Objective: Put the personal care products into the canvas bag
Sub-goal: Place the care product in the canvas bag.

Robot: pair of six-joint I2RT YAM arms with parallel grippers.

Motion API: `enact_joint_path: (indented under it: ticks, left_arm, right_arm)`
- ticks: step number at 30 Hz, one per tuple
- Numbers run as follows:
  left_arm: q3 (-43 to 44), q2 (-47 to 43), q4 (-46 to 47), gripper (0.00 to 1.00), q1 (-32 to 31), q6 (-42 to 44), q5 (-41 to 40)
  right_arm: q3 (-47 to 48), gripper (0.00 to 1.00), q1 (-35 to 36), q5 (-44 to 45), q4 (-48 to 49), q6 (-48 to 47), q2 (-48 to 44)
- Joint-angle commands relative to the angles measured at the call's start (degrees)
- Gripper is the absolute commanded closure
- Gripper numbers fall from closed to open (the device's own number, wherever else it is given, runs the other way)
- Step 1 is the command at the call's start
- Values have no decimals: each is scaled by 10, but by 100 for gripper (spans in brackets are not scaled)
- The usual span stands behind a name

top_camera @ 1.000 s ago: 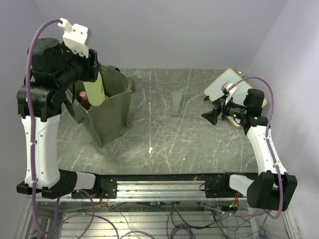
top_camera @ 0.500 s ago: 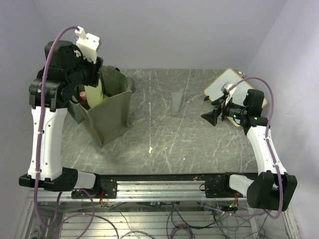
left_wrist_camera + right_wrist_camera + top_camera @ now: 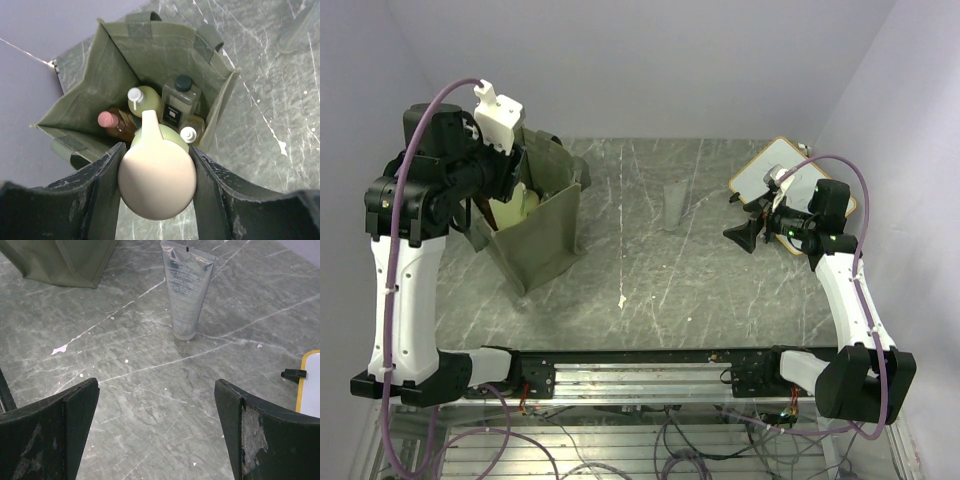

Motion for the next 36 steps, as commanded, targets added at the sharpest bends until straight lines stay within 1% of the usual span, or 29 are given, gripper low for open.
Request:
enact_joint_path:
  ticks: [1, 6, 11, 14, 19, 26, 32, 36]
  left_arm:
    - [4, -6, -3, 93, 5, -21, -2]
    - [-36, -8, -5, 93, 5, -31, -27]
    - [-55, 1, -13, 93, 5, -58, -19]
    - [-69, 4, -11, 93, 5, -68, -27]
    - [-99, -1, -3, 93, 5, -66, -50]
    - [-129, 4, -3, 93, 5, -61, -48]
    - [-144, 11, -8, 93, 5, -55, -47]
    - [-129, 9, -14, 93, 5, -54, -35]
  right_arm:
    - [-3, 0, -5, -6, 5, -1, -11]
    - [-4, 0, -5, -10, 6, 0, -8]
    - [-7, 0, -5, -16, 8, 1, -4]
    - [-7, 0, -5, -18, 8, 0, -3]
    - [-8, 0, -5, -20, 8, 1, -1]
    - [-9, 0, -5, -21, 11, 3, 3]
    - [-10, 0, -5, -19, 12, 4, 2]
    - [-10, 0, -5, -19, 13, 4, 4]
